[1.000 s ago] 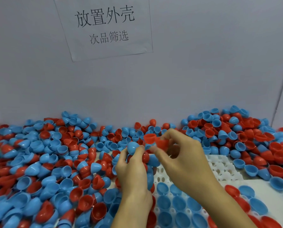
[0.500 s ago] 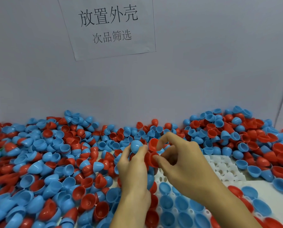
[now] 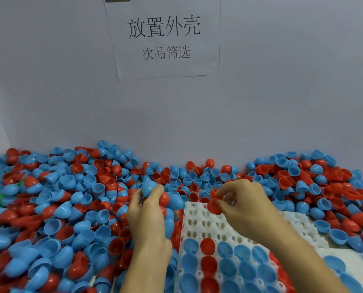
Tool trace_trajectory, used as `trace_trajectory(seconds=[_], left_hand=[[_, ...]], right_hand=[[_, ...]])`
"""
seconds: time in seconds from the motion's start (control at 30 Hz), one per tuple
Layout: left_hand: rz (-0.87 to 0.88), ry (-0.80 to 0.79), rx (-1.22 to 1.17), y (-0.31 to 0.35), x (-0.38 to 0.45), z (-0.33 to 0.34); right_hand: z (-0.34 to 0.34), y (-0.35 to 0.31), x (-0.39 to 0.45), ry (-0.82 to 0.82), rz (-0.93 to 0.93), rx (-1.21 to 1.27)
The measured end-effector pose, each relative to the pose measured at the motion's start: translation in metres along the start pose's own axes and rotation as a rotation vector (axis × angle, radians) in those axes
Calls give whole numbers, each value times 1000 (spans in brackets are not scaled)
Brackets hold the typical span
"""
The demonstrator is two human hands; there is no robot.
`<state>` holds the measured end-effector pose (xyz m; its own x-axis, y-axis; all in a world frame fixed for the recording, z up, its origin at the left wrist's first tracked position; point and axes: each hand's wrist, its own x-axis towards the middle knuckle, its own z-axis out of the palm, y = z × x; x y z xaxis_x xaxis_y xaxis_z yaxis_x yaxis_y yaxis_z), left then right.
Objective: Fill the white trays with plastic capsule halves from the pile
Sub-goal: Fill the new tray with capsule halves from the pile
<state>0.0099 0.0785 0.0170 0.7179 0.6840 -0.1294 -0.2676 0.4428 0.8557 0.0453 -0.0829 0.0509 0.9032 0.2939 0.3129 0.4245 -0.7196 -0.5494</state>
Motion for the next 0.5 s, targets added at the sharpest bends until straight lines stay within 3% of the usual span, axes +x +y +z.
trace_trajectory(seconds=[0.23, 0.37, 0.5], left_hand=[[-2, -3, -31, 4, 2, -3], [-2, -28, -29, 3, 3, -4], [-42, -100, -32, 4, 2, -3]], right_hand=[[49, -28, 35, -401, -40, -384], [66, -36, 32, -445, -139, -649], [55, -37, 28, -475, -77, -592]])
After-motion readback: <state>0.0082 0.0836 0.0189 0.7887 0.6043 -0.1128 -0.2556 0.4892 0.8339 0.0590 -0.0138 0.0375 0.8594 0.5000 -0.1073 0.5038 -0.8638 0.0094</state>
